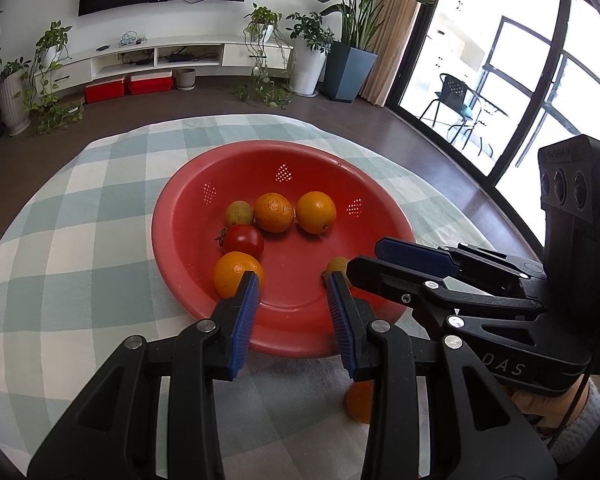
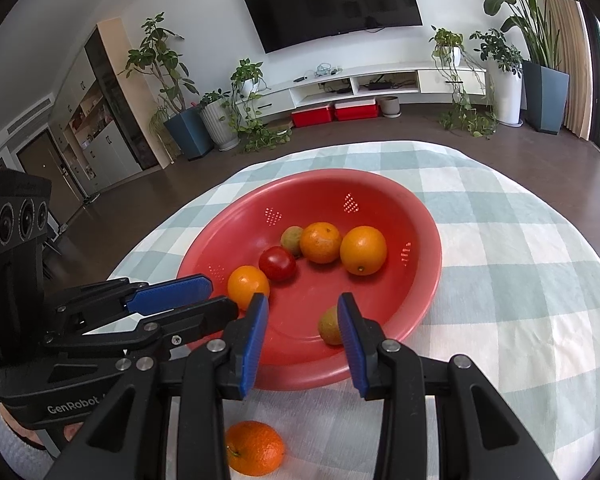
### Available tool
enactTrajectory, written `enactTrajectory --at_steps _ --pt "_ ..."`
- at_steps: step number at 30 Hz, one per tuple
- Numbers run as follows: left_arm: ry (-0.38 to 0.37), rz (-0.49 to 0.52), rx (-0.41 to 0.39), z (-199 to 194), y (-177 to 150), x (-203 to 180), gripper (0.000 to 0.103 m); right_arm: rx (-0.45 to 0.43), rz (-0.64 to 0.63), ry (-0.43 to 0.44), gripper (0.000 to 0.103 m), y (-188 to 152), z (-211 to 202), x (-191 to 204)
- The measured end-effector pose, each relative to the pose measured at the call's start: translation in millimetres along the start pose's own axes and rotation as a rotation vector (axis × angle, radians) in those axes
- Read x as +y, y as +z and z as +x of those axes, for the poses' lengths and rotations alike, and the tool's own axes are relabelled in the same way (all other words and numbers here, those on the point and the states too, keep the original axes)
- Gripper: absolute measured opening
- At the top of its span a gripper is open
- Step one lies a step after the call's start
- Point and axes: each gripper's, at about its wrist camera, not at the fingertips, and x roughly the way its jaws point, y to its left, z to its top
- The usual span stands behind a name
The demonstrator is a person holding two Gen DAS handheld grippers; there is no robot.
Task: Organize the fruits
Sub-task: 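Move both tools back toward the remaining tomato and orange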
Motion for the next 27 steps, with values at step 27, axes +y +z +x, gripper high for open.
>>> enactTrajectory --at_steps 27 --pt "-0.008 -0.034 -0.056 -48.4 -28.5 -16.8 0.035 -0.032 -0.052 -0.020 0.041 -25.5 -42.0 28.0"
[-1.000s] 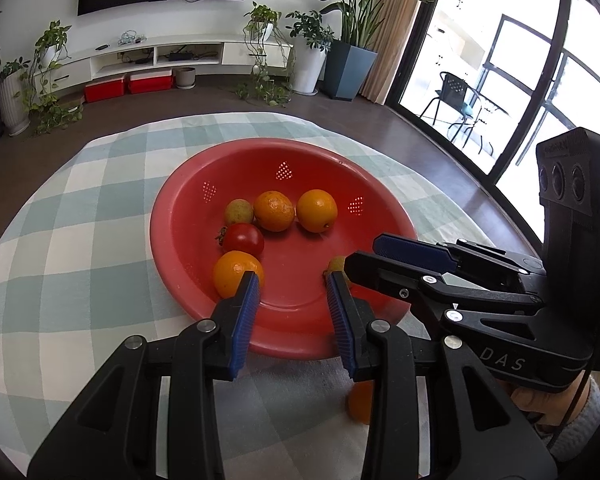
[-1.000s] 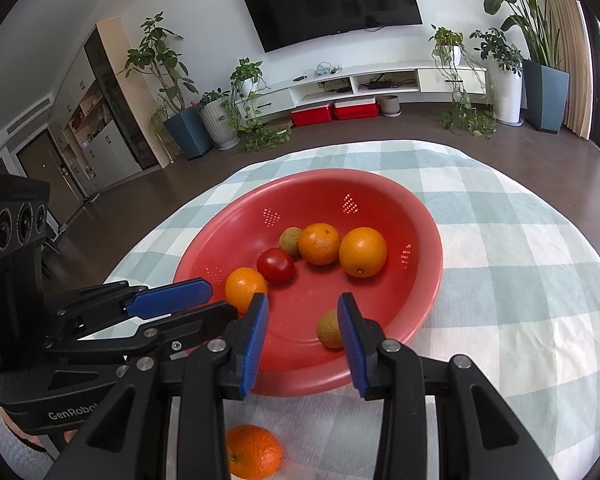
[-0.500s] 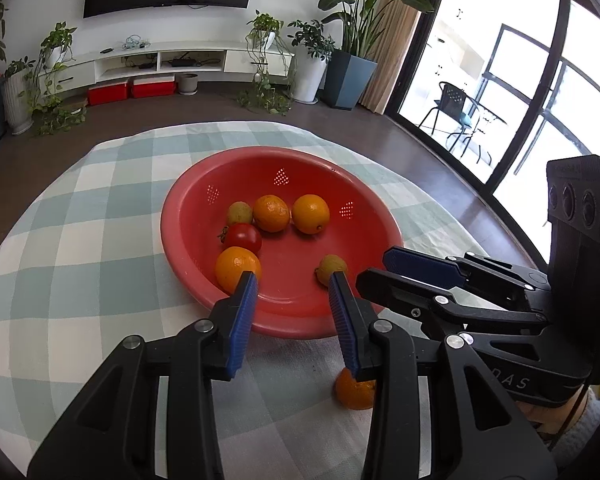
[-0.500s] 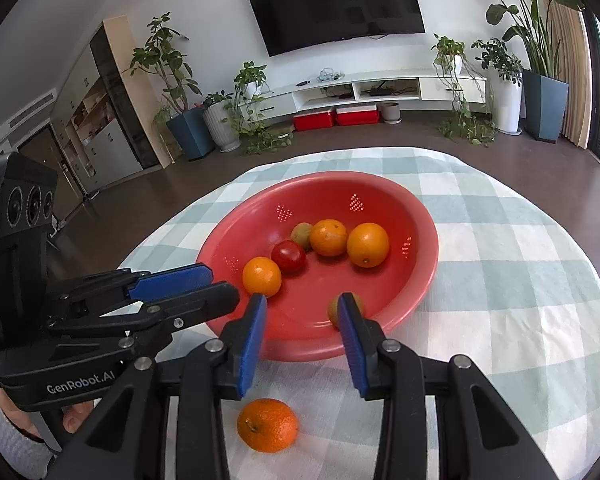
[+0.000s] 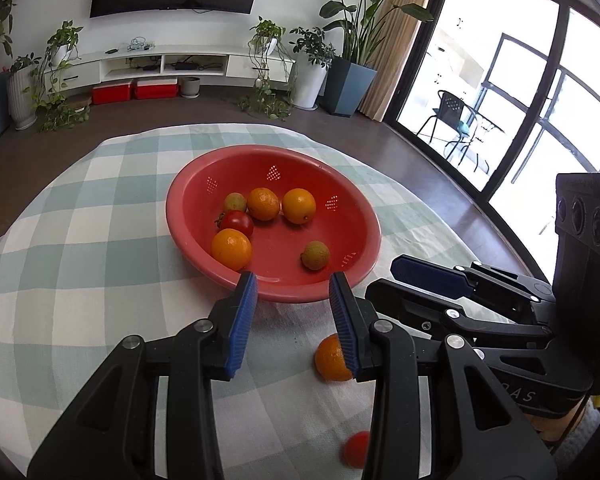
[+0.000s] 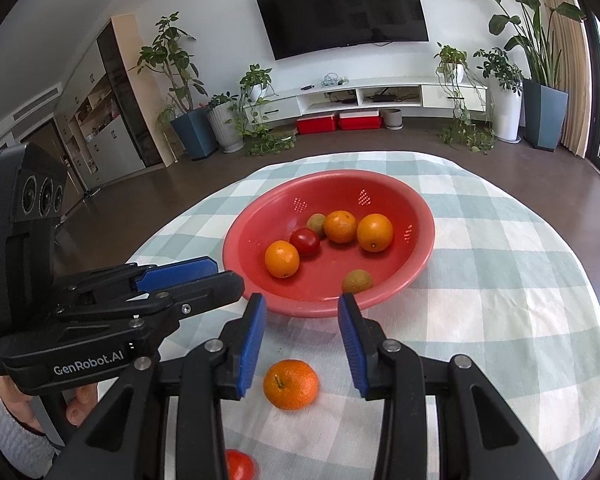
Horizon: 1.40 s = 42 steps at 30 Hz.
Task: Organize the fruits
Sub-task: 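Move both tools back toward the remaining tomato and orange, then grasp the red tomato with the left tool while the right tool grasps the orange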
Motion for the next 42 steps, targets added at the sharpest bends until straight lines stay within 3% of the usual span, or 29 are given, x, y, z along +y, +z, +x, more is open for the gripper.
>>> enactTrajectory --at_steps 19,31,42 --pt "-0.012 0.039 0.023 -33.1 -47.4 -35.8 0.039 -0.008 0.032 0.008 0.042 -32.4 -31.4 3.0" --pt "-0.039 0.073 0.102 -25.6 -93.6 -56.1 0.039 -0.007 0.046 0.009 0.042 -49.1 -45.2 4.0" --pt "-0.028 0.095 0.163 -10.8 -113.4 -64.7 0.039 0.001 0.044 0.012 0.045 -67.8 -51.6 8.5"
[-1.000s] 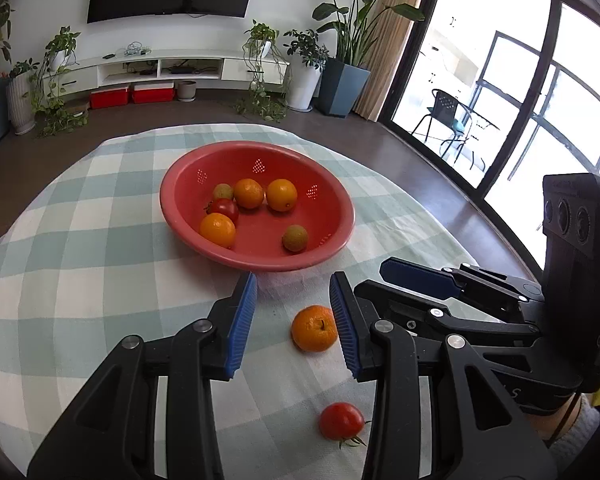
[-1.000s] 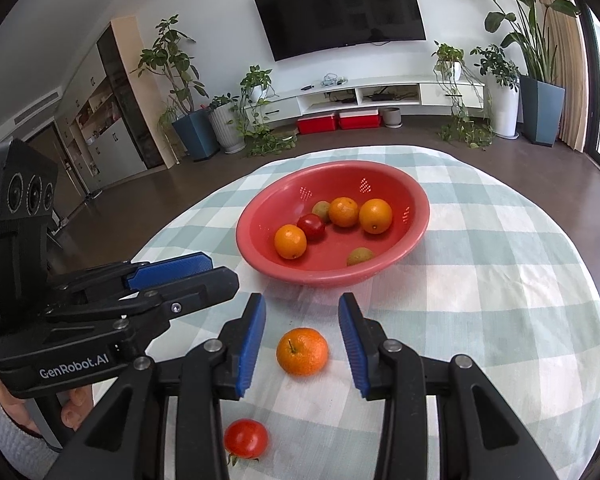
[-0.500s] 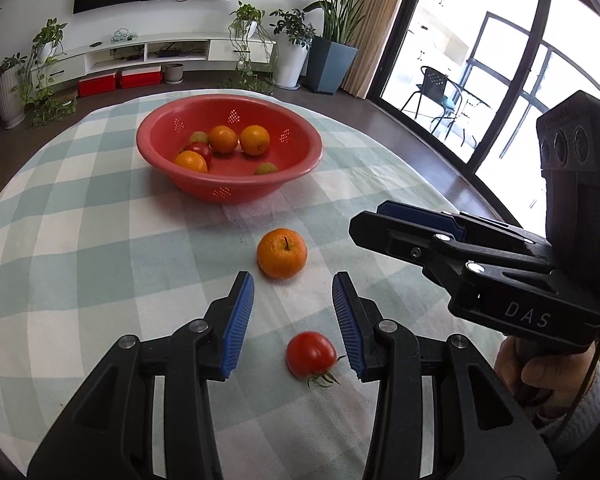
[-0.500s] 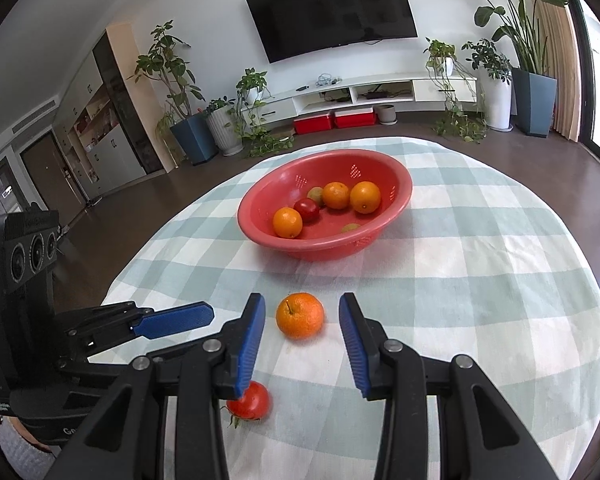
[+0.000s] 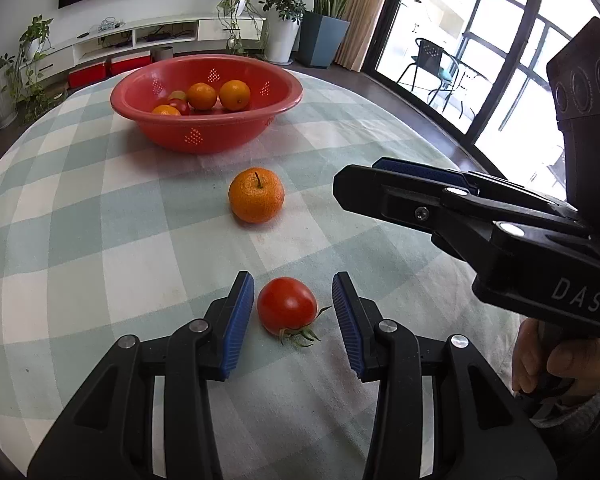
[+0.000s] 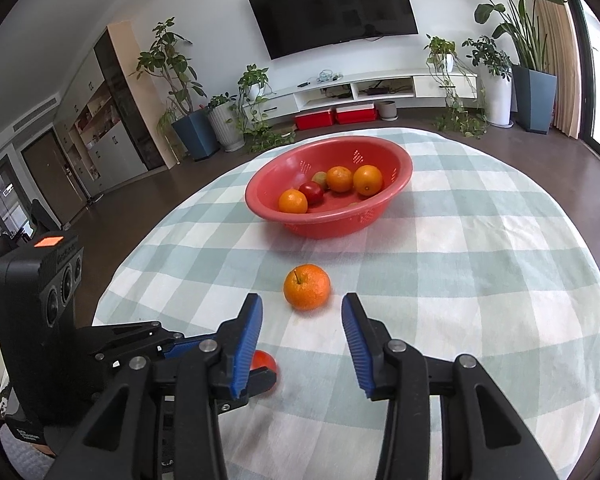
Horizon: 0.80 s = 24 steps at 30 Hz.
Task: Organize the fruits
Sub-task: 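Grasp the red tomato with the left tool while the right tool grasps the orange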
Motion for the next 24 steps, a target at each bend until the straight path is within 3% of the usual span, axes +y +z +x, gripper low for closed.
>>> enactTrajectory --at_steps 20,24 --pt "-0.003 0.001 0.023 16.0 -7.1 2.2 0.038 0.045 -0.021 -0.015 0.047 -1.0 15.1 5.4" --pt "-0.001 0.000 0.020 16.8 -7.4 4.2 0.034 0.061 -0.034 -0.024 0.047 1.3 23.5 5.5"
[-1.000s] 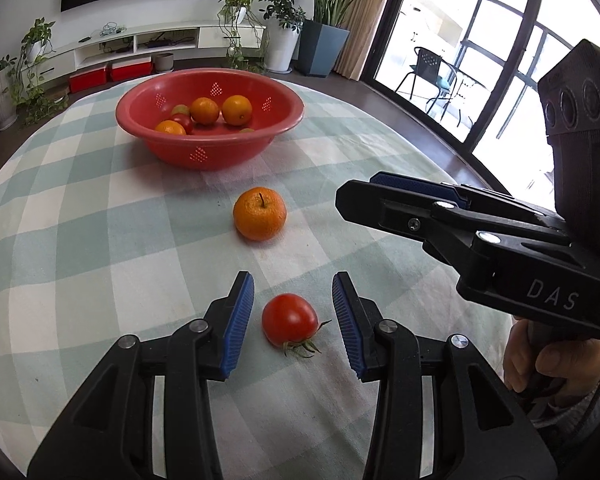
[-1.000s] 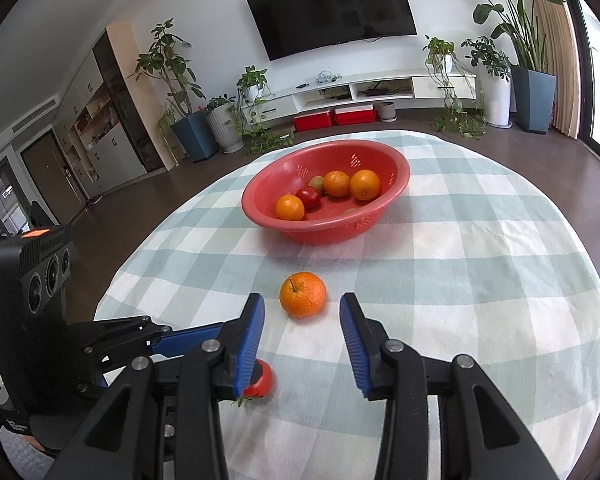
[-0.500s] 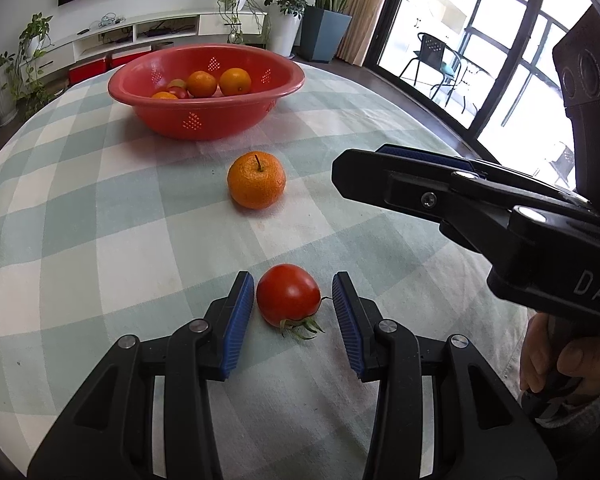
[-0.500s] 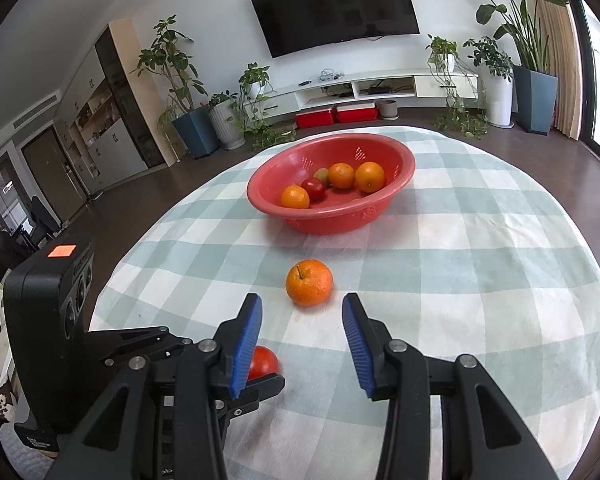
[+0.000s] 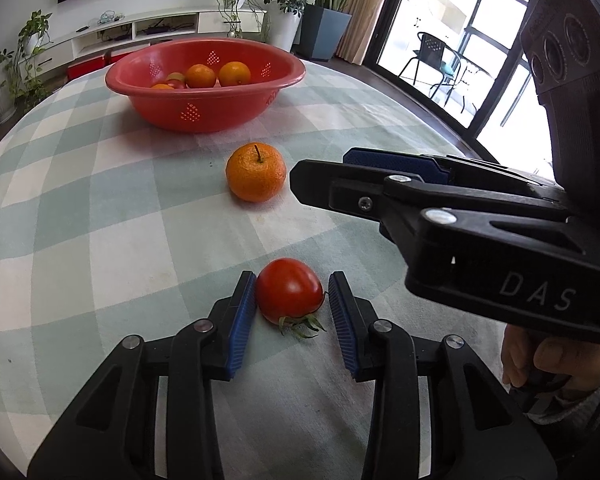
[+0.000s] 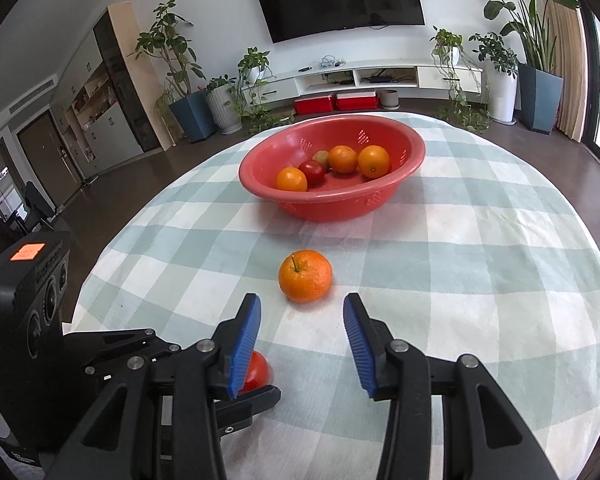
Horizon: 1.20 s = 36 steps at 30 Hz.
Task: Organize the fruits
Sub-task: 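Grasp the red tomato with the left tool while the right tool grasps the orange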
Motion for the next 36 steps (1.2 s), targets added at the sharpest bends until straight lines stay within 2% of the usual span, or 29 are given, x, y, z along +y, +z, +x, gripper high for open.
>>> enactTrajectory --at_steps 6,22,36 --pt "-0.012 -0.010 -0.006 -1.3 -1.3 3.2 0.031 0.012 -0.019 -0.013 0.048 5.4 11.5 0.2" --pt "-0.049 -0.024 -0.010 -4.0 -4.3 7.8 0.030 0.059 -0.090 -0.048 0.049 16.4 44.9 6.0" --pt "-0.054 -0.029 -0.010 -4.3 -4.9 9.1 0.030 0.076 -0.119 -0.060 0.049 18.7 54.6 7.4"
